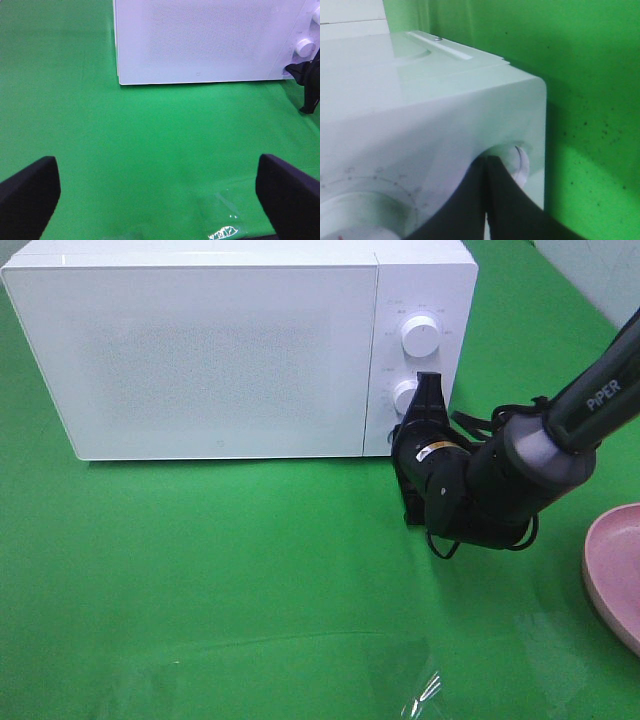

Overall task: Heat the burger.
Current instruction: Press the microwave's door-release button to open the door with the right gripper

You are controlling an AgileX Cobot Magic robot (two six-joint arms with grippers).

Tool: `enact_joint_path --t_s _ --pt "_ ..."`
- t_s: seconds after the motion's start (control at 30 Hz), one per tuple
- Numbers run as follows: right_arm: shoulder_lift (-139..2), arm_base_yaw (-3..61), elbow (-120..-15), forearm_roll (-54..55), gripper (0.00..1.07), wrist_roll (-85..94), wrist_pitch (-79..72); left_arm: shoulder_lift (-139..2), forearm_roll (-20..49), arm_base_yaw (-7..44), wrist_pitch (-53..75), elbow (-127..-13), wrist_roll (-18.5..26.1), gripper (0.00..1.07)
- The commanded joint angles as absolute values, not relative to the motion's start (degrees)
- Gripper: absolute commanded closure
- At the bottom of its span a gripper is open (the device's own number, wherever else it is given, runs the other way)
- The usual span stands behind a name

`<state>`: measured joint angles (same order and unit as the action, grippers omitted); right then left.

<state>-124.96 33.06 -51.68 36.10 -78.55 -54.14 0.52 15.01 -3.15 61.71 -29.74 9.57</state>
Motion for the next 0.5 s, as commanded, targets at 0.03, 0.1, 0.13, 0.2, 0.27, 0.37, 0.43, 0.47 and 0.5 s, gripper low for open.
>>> enact_joint_path --t_s 0.03,0.1,0.13,0.2,0.27,0.37,0.43,0.47,0.5 --pt "-125.88 32.14 -56.32 34.95 1.07 -79.35 -71.56 1.2 15.24 -2.92 61.36 -29.62 9.51 0.08" --pt "-126.74 32.14 -57.3 35.24 1.07 -79.35 -74.26 1.2 15.24 -2.92 61.36 -29.62 9.45 0.08" --pt "-127.48 32.14 -58.33 35.87 1.07 -79.35 -75.29 1.2 15.24 -2.92 61.36 -29.62 9.45 0.08" --pt "-127.83 32.14 -58.84 36.15 1.07 -79.3 -75.8 1.2 15.24 -2.92 61.36 -29.62 9.45 0.08" --pt "-128.51 32.14 -59.87 36.33 1.07 -79.24 -76.2 1.2 15.24 -2.92 61.36 -29.62 9.45 0.08" --pt "-128.57 32.14 -60.05 36.21 1.07 -79.24 -76.2 1.2 15.24 -2.92 61.36 -29.62 9.45 0.08" --pt "-128.57 32.14 -60.05 36.15 1.07 -79.24 -75.97 1.2 15.24 -2.92 61.36 -29.62 9.45 0.08" --pt "-128.57 32.2 -60.05 36.15 1.07 -79.24 -75.46 1.2 15.24 -2.92 61.36 -29.62 9.45 0.08" --pt "-128.57 32.2 -60.05 36.15 1.07 -79.24 -75.46 1.2 15.24 -2.92 61.36 -29.62 9.45 0.08"
